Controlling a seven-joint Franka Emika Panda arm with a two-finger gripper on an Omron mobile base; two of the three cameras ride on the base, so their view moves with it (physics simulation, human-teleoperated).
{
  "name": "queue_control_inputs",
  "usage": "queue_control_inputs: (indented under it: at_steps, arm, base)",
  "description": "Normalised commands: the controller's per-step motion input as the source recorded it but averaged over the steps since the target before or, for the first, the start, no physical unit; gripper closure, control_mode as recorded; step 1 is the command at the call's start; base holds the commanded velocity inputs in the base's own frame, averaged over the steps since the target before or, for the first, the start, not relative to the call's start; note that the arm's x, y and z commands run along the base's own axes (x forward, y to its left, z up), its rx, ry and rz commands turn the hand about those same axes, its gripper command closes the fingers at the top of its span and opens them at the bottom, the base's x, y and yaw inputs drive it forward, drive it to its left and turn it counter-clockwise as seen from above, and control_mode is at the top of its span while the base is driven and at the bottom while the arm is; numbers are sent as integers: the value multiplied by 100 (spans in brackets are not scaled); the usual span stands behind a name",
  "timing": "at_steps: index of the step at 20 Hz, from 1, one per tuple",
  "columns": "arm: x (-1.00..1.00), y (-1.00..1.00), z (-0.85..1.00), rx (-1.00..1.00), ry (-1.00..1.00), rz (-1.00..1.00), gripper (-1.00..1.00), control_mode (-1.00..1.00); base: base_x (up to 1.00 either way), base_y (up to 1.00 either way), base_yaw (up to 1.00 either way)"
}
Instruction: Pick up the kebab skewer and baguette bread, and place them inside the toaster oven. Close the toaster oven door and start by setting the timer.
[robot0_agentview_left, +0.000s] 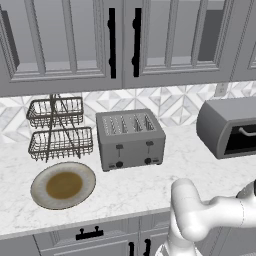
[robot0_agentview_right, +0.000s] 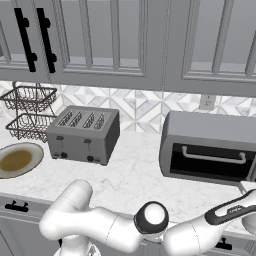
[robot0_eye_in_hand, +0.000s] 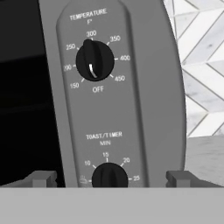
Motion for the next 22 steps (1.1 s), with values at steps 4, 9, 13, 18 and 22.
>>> queue_control_inputs:
  at_steps: [4, 9, 13, 18, 22]
  arm:
    - [-3, 4, 0, 0, 4, 0, -100, -100]
    - [0, 0, 0, 0, 0, 0, -100, -100]
    - [0, 0, 0, 0, 0, 0, -100, -100]
    - [0, 0, 0, 0, 0, 0, -100, -100]
    - [0, 0, 0, 0, 0, 0, 100, -100]
  base:
    - [0, 0, 0]
    - [0, 0, 0]
    - [0, 0, 0]
    - [0, 0, 0]
    - [0, 0, 0]
